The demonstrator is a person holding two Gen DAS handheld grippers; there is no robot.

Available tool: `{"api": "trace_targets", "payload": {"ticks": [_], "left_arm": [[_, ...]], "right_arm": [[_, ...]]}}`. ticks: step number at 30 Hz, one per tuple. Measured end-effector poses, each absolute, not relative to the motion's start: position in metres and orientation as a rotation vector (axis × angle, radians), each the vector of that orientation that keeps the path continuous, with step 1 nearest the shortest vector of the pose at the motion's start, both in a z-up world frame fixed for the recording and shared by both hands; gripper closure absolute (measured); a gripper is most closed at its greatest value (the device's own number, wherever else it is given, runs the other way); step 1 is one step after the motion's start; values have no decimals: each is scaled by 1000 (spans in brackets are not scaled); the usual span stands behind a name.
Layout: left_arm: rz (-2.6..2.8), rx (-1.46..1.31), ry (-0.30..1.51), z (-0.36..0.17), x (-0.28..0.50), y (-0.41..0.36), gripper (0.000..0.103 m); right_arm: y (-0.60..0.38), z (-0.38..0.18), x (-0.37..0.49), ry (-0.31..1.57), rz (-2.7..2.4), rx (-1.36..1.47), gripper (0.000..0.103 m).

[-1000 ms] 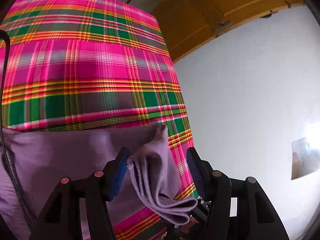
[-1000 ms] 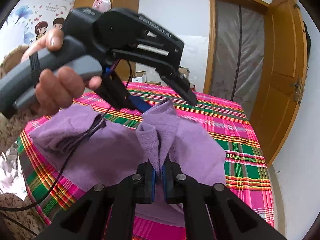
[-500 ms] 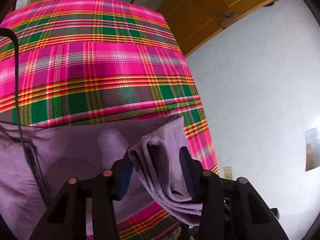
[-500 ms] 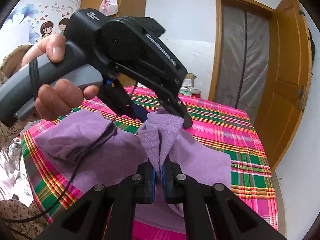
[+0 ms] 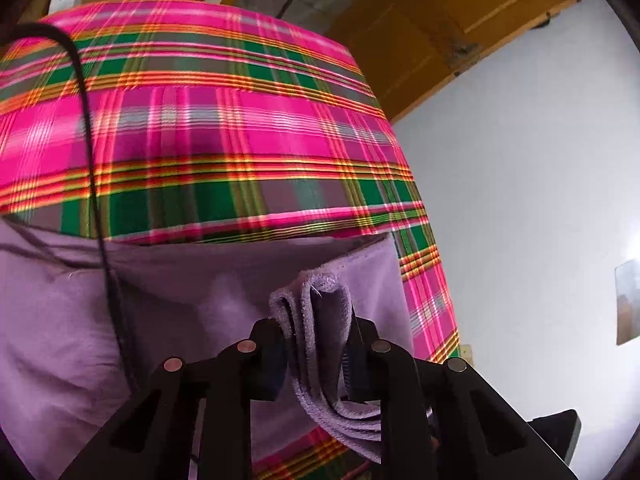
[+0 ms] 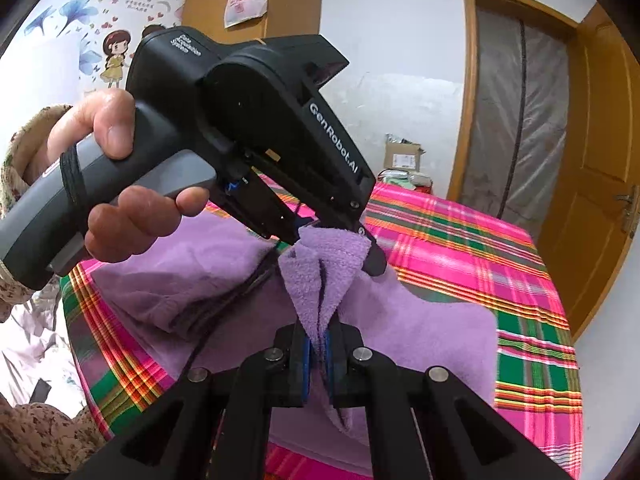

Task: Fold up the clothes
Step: 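Grasp the lilac fabric with the left tool while the right tool holds the sleeve, then lay the sleeve onto the garment and open both tools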

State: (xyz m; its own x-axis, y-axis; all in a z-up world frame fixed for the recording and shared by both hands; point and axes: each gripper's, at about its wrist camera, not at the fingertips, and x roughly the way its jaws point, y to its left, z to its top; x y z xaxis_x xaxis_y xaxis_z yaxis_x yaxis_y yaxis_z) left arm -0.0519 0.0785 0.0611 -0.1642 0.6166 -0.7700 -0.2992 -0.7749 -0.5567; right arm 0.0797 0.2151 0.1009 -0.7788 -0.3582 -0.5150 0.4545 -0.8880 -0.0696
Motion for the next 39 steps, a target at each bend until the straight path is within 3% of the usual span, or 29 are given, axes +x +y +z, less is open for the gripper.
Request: {"api": "trace_targets", "payload": {"ticks": [10,23,30,39], "left_arm": [[1975,-1598,-418,17,-59,58,82],[1965,-1625,-447,-1,-64,51,82],[1960,-1630,-465,-4,-65,48,80],[1984,-1634,-507,-1,-64,39,80]], "right_arm": [[199,76,66,280,-2521,837,97],[194,56,53,250,-2454,971,96],[193,56,52,251,-2412,1011,84],[220,76,57,43,-2325,997,82]]}}
